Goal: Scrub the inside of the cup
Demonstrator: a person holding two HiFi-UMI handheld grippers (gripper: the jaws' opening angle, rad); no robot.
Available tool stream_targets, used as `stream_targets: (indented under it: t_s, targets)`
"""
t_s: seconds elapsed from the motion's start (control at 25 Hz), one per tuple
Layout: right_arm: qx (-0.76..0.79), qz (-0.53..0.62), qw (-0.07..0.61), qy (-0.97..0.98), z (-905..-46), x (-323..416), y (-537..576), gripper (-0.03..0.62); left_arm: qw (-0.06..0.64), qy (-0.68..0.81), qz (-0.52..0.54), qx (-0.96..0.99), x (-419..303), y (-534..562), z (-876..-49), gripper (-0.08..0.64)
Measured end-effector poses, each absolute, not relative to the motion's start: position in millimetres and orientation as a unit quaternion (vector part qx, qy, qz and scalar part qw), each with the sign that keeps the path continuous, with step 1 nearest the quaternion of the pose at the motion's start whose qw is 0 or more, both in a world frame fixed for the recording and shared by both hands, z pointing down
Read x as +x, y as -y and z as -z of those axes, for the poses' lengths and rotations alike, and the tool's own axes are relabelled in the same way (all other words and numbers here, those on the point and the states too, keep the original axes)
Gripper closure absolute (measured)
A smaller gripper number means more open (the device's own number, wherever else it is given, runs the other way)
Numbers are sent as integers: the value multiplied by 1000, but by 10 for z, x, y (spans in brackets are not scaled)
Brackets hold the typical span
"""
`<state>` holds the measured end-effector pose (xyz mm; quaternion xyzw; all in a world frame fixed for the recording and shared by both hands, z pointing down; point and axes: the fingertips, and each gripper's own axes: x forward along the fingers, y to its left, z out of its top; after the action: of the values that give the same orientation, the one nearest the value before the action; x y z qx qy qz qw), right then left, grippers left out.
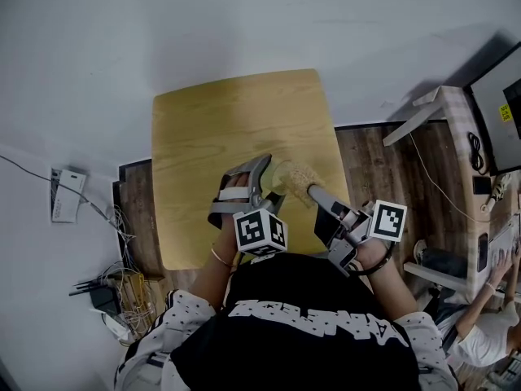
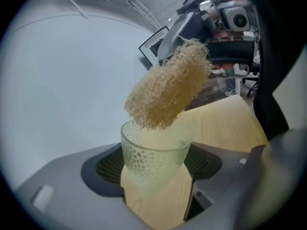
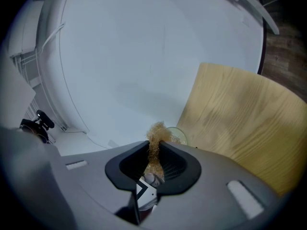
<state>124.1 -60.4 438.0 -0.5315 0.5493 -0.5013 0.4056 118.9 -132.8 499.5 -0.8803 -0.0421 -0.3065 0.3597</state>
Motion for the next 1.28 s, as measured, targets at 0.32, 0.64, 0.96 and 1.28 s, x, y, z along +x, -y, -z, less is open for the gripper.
stream_targets:
  t_s: [0.32, 0.64, 0.96, 1.28]
  targets:
    - [-626, 433, 315, -567, -4290, 1395, 597, 518, 300, 57, 313, -899, 1200, 1377, -5216, 179]
    - [-669, 409, 280, -555, -4304, 1445, 618, 518, 235, 71, 320, -915, 1207, 1435, -5473, 179]
    - [-679, 411, 276, -542, -4338, 1429, 577, 518, 159, 80, 312, -933, 1227, 1451, -5670, 179]
    - [-682, 426, 290, -519, -4417, 1428, 505, 518, 110, 80, 302, -943, 1280, 1471, -5767, 179]
